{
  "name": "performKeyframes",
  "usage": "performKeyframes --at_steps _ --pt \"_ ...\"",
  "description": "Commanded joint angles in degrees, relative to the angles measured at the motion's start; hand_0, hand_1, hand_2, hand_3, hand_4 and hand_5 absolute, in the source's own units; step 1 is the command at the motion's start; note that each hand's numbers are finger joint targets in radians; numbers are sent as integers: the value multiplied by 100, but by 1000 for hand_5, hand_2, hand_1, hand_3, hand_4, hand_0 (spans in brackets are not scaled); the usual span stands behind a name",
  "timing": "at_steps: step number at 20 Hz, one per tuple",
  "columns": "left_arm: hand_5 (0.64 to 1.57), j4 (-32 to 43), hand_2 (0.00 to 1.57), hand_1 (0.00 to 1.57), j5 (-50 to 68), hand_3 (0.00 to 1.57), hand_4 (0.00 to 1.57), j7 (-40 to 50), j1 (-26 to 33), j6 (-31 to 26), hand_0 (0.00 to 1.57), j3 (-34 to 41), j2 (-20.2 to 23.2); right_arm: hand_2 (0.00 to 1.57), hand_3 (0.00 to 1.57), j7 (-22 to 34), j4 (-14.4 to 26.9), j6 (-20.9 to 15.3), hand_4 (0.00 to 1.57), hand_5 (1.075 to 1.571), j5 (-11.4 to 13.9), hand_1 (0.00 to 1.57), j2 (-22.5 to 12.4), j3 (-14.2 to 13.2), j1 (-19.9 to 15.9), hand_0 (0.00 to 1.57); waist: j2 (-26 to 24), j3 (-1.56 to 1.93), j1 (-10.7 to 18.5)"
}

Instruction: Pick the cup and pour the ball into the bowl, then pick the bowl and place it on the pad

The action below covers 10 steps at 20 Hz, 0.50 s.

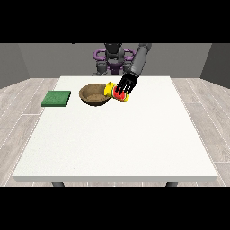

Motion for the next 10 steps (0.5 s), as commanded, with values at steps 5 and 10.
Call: performKeyframes --at_steps 5,10 --pt "1537 951 1503 1337 -2131 1571 816 1816 -796 537 1337 -1323 -189 0 0 -25 515 5 370 1565 164 0 73 184 -214 0 -315 11 -5" --pt "1483 1481 1389 1365 -3313 1459 914 2677 -774 139 1365 -2294 -808 0 0 -285 889 79 382 1566 368 0 149 220 65 0 -692 12 186"
